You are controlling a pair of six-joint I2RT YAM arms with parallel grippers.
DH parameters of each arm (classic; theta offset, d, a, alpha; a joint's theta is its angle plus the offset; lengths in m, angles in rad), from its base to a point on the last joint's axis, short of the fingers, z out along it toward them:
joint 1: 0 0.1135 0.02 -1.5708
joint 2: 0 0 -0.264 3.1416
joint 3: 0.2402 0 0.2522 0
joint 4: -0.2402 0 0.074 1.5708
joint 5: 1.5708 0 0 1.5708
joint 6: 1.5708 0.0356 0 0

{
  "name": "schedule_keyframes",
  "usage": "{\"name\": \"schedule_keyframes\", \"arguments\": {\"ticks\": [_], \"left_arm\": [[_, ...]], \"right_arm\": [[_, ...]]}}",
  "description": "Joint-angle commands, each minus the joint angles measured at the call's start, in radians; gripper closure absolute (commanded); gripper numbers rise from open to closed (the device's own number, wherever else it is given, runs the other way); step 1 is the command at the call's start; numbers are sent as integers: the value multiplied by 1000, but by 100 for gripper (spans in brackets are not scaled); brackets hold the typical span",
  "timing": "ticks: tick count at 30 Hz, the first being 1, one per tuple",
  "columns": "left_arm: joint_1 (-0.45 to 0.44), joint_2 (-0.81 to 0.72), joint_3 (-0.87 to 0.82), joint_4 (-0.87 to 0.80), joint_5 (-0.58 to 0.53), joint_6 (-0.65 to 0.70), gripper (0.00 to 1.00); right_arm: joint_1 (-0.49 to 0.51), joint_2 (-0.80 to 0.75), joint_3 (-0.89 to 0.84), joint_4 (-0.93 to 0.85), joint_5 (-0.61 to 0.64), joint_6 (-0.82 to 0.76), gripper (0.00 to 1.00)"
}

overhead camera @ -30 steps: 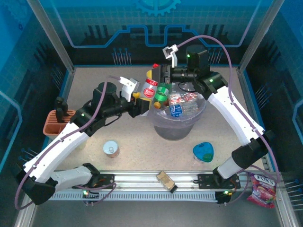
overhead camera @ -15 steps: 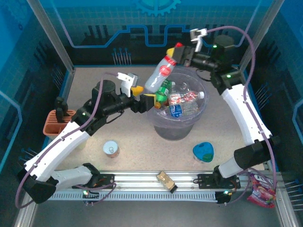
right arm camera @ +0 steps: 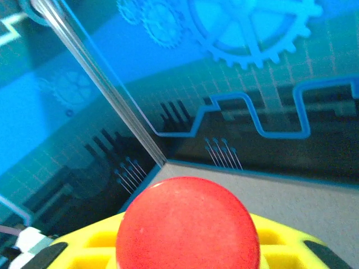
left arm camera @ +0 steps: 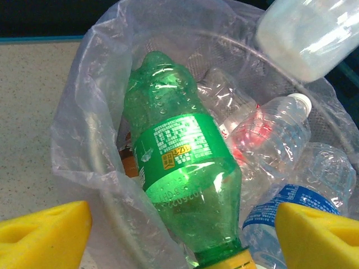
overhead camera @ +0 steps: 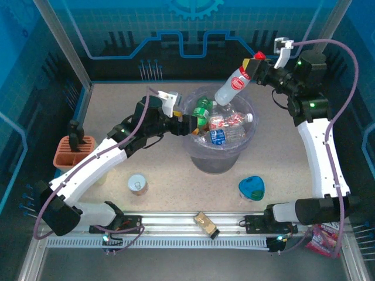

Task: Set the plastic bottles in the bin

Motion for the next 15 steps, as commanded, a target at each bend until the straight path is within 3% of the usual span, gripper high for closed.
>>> {"name": "schedule_keyframes", "arguments": {"ticks": [1,15], "left_arm": [[-5,13,-24,30,-14,-41,16],[-8,72,-30,73,7,-83,23]], "right_arm": [[17,20,-43,-34,39,-50,79],[144,-16,-332,72,49,154,80]]}}
